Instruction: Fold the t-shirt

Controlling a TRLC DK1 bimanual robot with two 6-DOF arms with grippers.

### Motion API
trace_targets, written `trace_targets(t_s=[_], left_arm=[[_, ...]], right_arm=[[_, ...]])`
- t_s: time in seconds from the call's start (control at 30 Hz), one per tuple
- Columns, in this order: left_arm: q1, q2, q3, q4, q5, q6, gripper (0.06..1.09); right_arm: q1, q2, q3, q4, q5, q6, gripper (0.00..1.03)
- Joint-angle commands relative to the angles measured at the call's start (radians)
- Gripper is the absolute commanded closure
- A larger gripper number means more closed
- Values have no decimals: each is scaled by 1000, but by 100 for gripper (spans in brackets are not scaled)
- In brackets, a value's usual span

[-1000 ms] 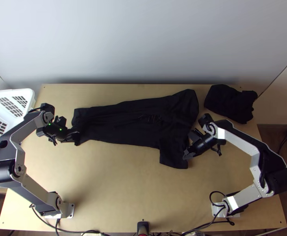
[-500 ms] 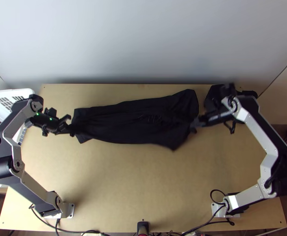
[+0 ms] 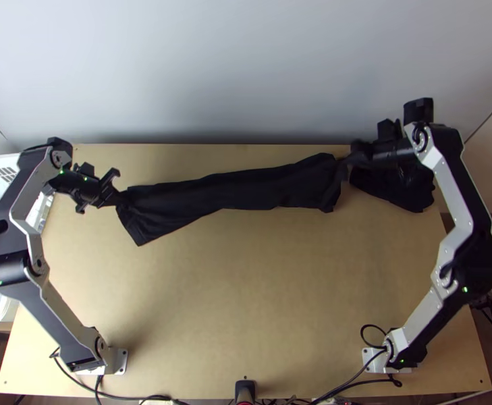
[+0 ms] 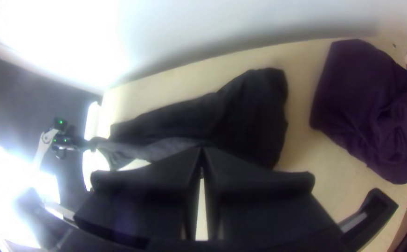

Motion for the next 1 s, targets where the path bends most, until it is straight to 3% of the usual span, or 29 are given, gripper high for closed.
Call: trace_targets(t_s=[0.0, 0.17, 0.43, 0.83, 0.9, 0.97], left_arm=[[-4, 121, 141, -19, 7, -69, 105], [4, 225, 239, -22, 7, -112, 105], [-2, 317, 283, -12, 4, -112, 105], [-16, 389, 300, 7, -17, -109, 104], [-21, 376, 300, -29, -17, -94, 85], [-28, 322, 291, -56, -11, -58, 48]], right_arm=[[-46, 139, 152, 54, 29, 112, 100], [-62, 208, 174, 126, 73, 161, 100], [9, 342, 123, 198, 171, 157, 100], [72, 457, 105, 235, 247, 154, 100], [66, 443, 105, 235, 236, 145, 100], [58, 401, 95, 227, 173, 111, 94]])
